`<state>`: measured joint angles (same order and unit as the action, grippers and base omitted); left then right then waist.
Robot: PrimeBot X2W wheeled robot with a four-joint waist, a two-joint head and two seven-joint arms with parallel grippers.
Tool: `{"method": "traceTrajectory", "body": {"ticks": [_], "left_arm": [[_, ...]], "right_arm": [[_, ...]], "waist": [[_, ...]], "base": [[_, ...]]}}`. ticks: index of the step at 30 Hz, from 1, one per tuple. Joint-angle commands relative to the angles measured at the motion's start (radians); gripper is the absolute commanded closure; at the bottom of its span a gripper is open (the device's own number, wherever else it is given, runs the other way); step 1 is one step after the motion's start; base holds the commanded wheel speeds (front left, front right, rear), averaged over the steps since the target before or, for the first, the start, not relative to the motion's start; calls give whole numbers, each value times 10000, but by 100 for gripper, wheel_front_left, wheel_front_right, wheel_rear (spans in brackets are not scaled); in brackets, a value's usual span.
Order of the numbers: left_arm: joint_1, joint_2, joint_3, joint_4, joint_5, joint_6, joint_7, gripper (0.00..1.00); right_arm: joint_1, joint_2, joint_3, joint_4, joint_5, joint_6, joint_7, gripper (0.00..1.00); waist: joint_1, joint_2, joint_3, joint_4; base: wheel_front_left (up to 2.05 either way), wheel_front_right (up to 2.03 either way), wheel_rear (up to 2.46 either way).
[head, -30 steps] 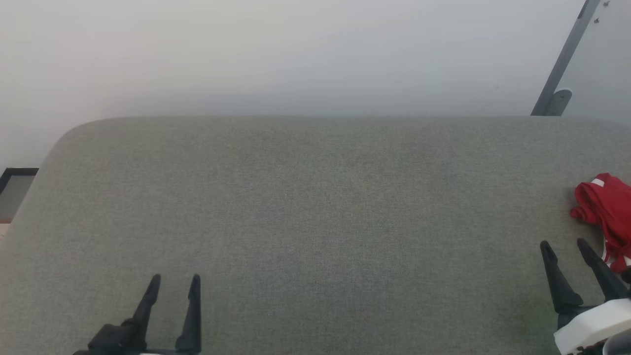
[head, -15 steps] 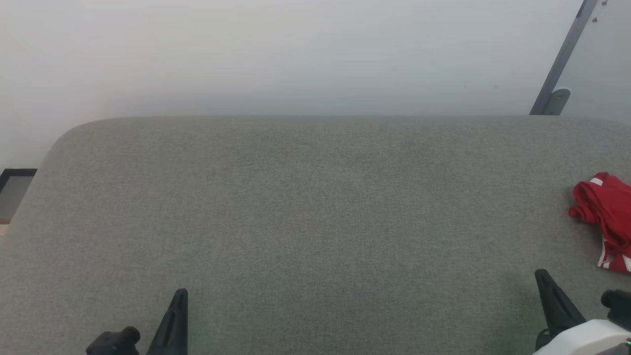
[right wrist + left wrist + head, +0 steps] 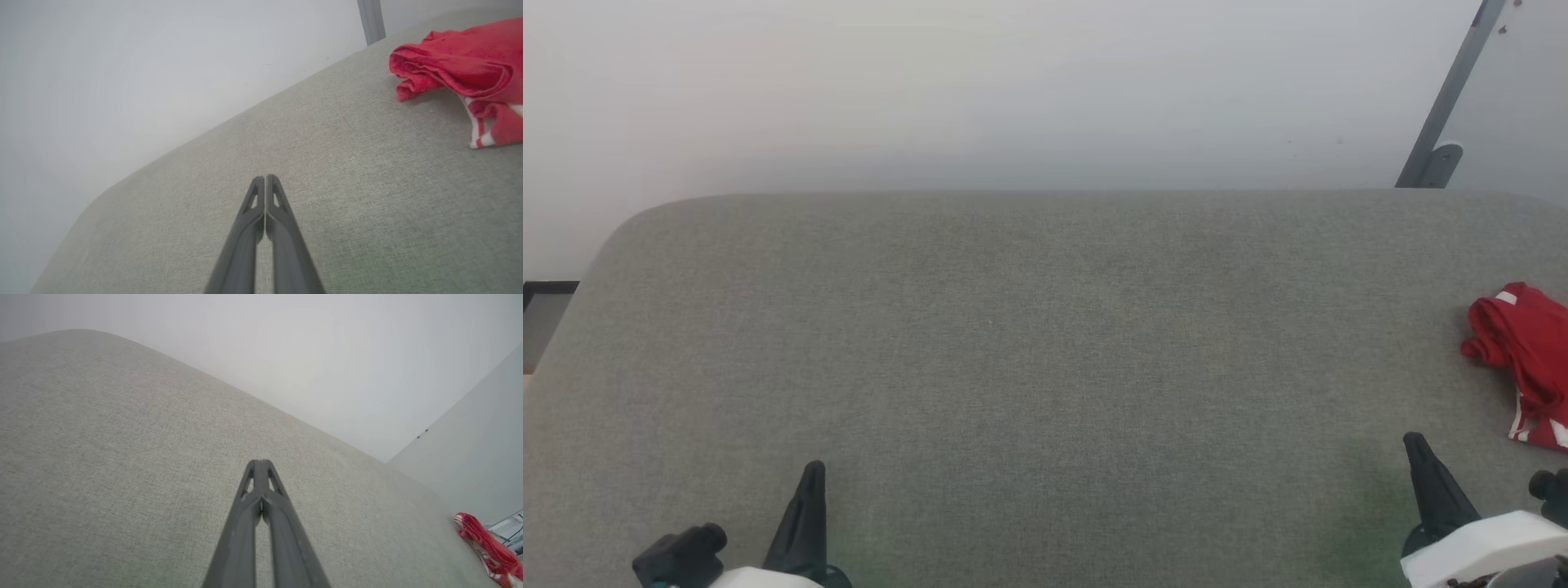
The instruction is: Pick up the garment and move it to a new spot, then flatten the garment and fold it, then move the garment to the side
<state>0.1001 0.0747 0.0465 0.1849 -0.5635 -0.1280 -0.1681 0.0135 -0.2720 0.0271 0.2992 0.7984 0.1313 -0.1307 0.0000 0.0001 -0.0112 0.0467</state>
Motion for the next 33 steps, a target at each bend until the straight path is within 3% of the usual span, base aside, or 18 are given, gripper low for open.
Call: {"method": "traceTrajectory", "body": {"ticks": [1, 33], "left_arm": [[-324, 26, 65, -109, -489, -8, 100, 100], [-1075, -21, 243, 170, -4657, -21, 1156, 100]], "right_arm": [[-334, 19, -128, -173, 386, -2, 107, 100], [-735, 925, -664, -354, 3566, -2, 1083, 100]], "waist": [[0, -1, 3, -8], [0, -1, 46, -148]], "base": [[0, 0, 0], [0, 0, 0]]}}
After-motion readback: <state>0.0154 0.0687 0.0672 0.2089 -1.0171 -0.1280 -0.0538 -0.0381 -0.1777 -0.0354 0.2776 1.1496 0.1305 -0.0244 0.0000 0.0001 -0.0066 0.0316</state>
